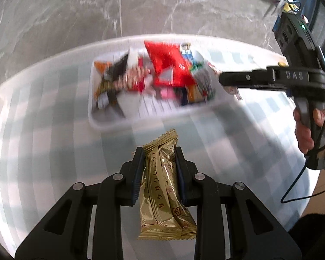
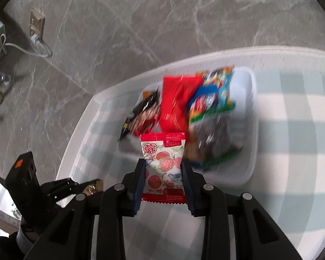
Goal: Organize snacks
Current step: 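Lower the gold packet and candy packet into the tray and release both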
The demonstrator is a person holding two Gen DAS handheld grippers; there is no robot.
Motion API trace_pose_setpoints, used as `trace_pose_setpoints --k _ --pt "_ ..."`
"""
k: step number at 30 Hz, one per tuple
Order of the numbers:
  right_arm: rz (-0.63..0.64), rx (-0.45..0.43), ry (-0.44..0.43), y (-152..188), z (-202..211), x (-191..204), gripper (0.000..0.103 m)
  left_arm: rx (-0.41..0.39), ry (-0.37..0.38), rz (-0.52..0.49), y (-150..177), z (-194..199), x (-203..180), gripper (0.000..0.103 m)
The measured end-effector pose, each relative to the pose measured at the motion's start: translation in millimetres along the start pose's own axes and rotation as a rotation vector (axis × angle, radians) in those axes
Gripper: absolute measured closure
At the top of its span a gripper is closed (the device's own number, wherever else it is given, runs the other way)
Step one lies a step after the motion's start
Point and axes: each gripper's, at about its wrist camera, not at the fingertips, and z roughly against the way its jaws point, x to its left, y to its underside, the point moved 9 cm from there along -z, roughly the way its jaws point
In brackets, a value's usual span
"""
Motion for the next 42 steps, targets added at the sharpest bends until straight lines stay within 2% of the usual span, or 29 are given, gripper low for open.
trace_pose_setpoints --k 8,15,30,42 --pt "0.007 -0.053 0.038 -41.9 -1.3 -13.1 0.068 -0.047 -0.015 -0.068 -73.5 -19.1 16.5 0.078" --pt "0.009 -0.069 0.06 -63.1 -15.3 -17.5 0.068 -0.065 -0.025 -0.099 -111.2 -34.5 23.1 0.078" --pt "-0.031 -0.05 0.104 -68.1 -47.0 -36.1 0.068 -0.063 -0.053 -0.121 -140.5 -77.1 33.0 0.078" --pt "0.034 -0.035 0.176 -64.1 -57.5 -38.5 0.068 -0.056 -0.076 -0.133 -140.9 -101.8 34.1 0.078"
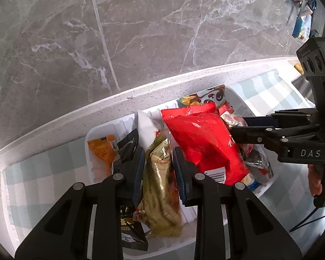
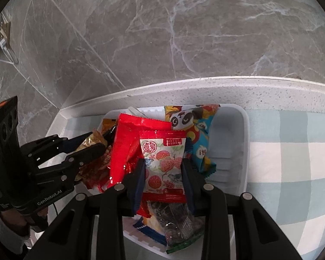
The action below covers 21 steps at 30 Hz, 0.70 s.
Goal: Organize snacks
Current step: 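Lower the gold packet and candy packet into the tray and release both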
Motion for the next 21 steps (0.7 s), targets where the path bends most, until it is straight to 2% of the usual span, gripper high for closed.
trace_pose_setpoints --k 21 --pt "0.033 -0.006 0.045 1.1 2.0 -5.0 0.063 -0.006 -0.035 -0.014 -1.0 -6.9 -3.6 0.077"
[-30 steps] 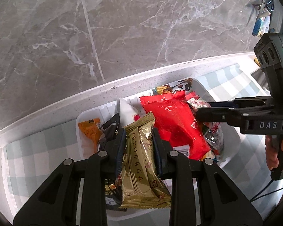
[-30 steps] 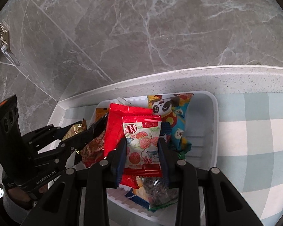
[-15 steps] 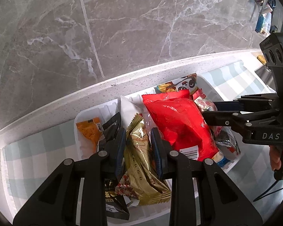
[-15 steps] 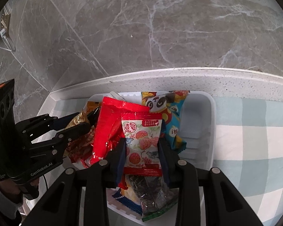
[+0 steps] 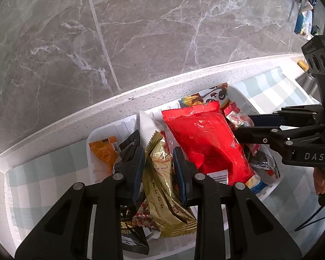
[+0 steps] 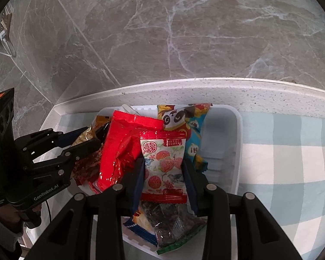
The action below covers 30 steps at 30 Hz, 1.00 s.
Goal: Organize snacks
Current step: 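Lower the gold packet and candy packet into the tray and release both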
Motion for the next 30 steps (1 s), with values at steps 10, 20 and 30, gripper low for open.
trace_pose_setpoints --k 10,20,30 --pt "0.003 0.002 0.006 0.8 0.3 -1.3 0.063 -0.004 -0.021 -0.009 -1.3 -0.8 2.7 0.071" --pt "0.009 0.003 0.012 -0.4 0.2 -1.6 0.063 -0.022 -0.024 -0.007 -1.7 3.8 4.2 0.049" --pt "0.037 -0.003 0.025 1.1 6.2 -0.8 0.057 -0.037 -0.032 -0.003 -2.3 10.0 5.6 0.047"
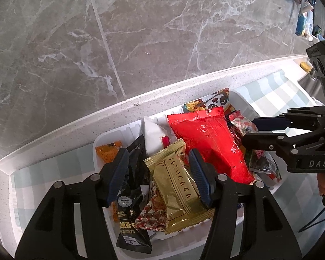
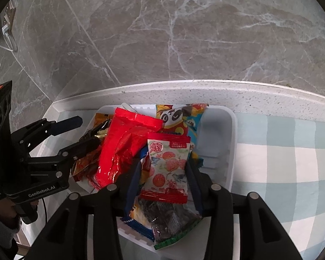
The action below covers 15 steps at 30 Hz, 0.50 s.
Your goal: Organize snacks
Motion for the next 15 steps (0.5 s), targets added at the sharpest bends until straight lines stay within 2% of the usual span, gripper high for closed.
trace_pose_setpoints --k 15 --pt "-0.022 -0.003 0.023 5.9 10.6 -11.3 0.055 -0.03 -0.005 0.018 -1.7 14.7 4.0 0.044"
